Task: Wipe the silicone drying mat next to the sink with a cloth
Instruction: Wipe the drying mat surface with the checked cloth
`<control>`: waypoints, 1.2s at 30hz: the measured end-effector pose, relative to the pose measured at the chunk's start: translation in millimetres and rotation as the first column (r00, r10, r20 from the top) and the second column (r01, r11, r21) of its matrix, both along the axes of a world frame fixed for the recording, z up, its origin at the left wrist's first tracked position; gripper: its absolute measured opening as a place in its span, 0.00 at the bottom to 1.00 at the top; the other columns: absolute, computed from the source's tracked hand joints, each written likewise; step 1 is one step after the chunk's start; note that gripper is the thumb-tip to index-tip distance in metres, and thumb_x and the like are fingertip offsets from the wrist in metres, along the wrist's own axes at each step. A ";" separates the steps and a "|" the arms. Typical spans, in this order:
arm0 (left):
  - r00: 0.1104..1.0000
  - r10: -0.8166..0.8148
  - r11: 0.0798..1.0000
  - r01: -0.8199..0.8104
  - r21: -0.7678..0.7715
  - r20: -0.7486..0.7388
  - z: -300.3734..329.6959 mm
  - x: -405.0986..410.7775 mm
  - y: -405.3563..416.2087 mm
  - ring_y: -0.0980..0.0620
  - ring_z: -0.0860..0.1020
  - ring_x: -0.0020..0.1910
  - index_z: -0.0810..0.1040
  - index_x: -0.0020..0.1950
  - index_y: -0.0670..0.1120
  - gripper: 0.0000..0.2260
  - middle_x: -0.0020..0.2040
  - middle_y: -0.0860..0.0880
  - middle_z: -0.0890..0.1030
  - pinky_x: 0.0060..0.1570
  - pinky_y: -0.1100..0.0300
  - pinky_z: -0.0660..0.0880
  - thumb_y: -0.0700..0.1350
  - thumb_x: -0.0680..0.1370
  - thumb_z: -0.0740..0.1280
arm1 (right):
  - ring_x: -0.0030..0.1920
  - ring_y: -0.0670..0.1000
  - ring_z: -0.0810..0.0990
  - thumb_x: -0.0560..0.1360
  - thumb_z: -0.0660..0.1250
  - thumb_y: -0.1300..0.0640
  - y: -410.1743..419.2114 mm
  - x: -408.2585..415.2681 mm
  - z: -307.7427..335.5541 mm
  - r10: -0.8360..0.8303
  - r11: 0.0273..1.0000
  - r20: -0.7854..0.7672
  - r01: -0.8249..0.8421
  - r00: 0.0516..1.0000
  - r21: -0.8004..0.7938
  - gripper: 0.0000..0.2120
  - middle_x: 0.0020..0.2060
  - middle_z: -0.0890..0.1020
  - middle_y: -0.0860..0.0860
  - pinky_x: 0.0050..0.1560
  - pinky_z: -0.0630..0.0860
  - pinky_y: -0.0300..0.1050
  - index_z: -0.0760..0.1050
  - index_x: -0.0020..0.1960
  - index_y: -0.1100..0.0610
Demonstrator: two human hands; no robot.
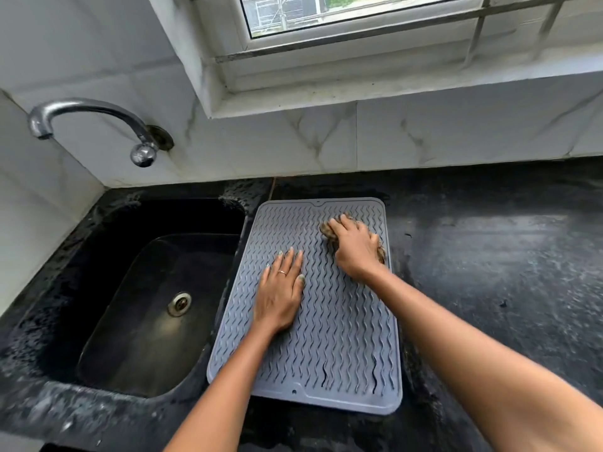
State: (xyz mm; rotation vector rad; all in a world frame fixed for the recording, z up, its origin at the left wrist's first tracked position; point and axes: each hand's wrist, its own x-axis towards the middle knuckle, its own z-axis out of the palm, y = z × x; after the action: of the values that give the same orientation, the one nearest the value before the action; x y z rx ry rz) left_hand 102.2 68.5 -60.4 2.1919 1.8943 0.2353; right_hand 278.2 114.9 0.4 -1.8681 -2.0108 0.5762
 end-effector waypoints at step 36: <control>0.998 0.052 0.997 -0.051 0.050 -0.030 -4.4 -2.5 -51.1 0.55 0.44 0.78 0.40 0.75 0.54 0.22 0.78 0.55 0.45 0.73 0.58 0.38 0.52 0.83 0.44 | 0.42 0.53 0.79 0.62 0.69 0.69 -174.7 -20.7 -19.7 0.133 0.970 -0.059 -0.118 0.989 0.213 0.13 0.41 0.85 0.45 0.42 0.69 0.50 0.83 0.38 0.53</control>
State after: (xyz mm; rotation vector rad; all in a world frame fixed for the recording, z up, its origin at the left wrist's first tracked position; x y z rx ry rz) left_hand 99.7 17.4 -64.8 2.1922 1.9842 0.2606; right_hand 257.6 -59.8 -19.4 -1.5844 -2.0646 0.4391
